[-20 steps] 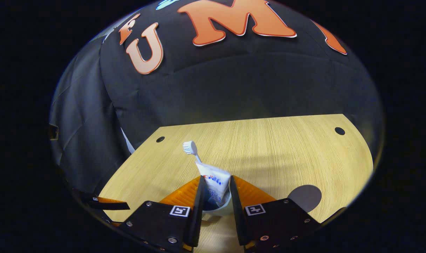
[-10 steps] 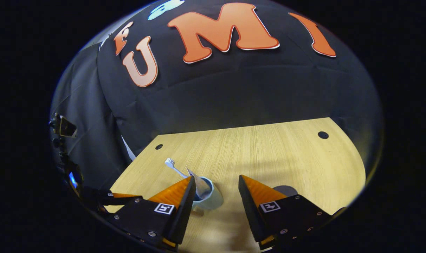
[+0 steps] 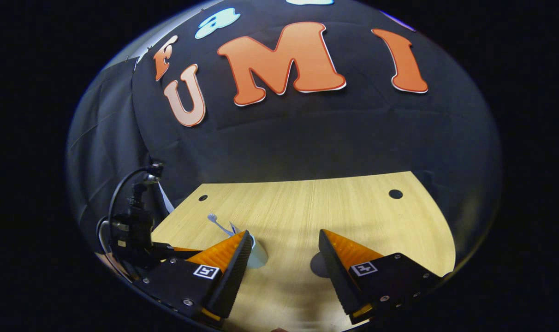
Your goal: Put the toothbrush and toothpaste on the desktop into the cup, then pick up the cup and place it on the coaster on the desktop.
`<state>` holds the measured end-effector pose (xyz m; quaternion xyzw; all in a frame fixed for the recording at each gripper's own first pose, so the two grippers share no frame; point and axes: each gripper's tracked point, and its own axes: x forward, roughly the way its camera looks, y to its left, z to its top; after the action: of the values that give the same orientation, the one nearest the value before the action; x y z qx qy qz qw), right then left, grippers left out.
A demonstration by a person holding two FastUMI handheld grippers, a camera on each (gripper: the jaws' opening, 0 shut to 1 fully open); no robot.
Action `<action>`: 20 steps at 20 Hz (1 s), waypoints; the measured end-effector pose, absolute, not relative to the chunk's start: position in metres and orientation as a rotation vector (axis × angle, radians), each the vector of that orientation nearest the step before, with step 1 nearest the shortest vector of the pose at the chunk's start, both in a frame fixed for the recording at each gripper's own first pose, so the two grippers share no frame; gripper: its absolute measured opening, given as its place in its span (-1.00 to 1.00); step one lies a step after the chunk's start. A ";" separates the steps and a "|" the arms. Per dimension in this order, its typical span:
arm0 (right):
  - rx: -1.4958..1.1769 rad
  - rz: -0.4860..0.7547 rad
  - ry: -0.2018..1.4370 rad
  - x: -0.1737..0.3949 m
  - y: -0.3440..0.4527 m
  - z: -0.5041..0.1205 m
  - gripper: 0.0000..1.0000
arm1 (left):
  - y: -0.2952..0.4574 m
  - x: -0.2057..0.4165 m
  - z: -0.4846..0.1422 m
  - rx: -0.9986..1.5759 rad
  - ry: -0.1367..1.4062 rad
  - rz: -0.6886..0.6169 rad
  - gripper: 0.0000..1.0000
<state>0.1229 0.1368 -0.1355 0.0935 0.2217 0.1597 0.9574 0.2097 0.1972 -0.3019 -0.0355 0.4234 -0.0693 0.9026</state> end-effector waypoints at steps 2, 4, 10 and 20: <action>0.164 0.312 0.436 0.115 0.123 -0.131 0.80 | 0.189 0.224 -0.306 -0.069 0.907 -0.135 0.96; 0.133 0.300 0.419 0.110 0.110 -0.126 0.81 | 0.187 0.239 -0.321 -0.071 0.946 -0.130 0.96; 0.091 0.261 0.384 0.091 0.080 -0.113 0.84 | 0.191 0.259 -0.350 -0.067 1.028 -0.086 0.96; 0.075 0.204 0.365 0.067 0.048 -0.104 0.94 | 0.177 0.268 -0.369 0.014 1.116 -0.096 0.53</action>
<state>0.0672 0.0482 -0.1041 0.0372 0.1809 0.1012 0.9776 0.2678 0.1768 -0.3689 0.0065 0.5293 -0.0457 0.8472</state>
